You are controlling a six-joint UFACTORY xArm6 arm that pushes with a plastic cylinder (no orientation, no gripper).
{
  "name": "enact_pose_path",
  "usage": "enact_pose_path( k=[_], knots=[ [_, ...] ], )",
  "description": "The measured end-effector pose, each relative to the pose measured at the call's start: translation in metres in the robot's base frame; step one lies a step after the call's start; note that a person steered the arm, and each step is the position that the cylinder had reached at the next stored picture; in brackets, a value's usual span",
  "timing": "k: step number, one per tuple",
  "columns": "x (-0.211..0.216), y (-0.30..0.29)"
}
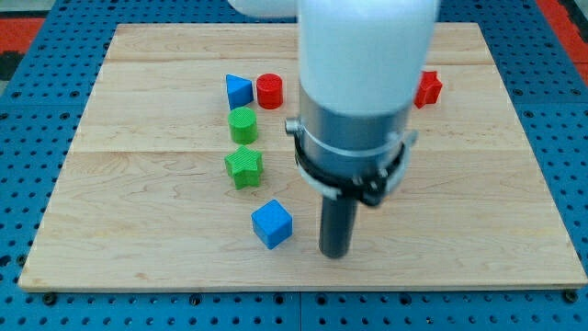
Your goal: Move the blue triangle to the left of the red circle
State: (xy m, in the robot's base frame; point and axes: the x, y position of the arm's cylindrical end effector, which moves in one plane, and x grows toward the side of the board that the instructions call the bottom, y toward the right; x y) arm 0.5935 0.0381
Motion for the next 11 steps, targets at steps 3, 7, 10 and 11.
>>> enact_pose_path(
  k=[3, 7, 10, 11],
  knots=[
    [-0.004, -0.114],
    [-0.171, -0.266],
    [-0.306, -0.110],
    [-0.296, -0.128]
  ],
)
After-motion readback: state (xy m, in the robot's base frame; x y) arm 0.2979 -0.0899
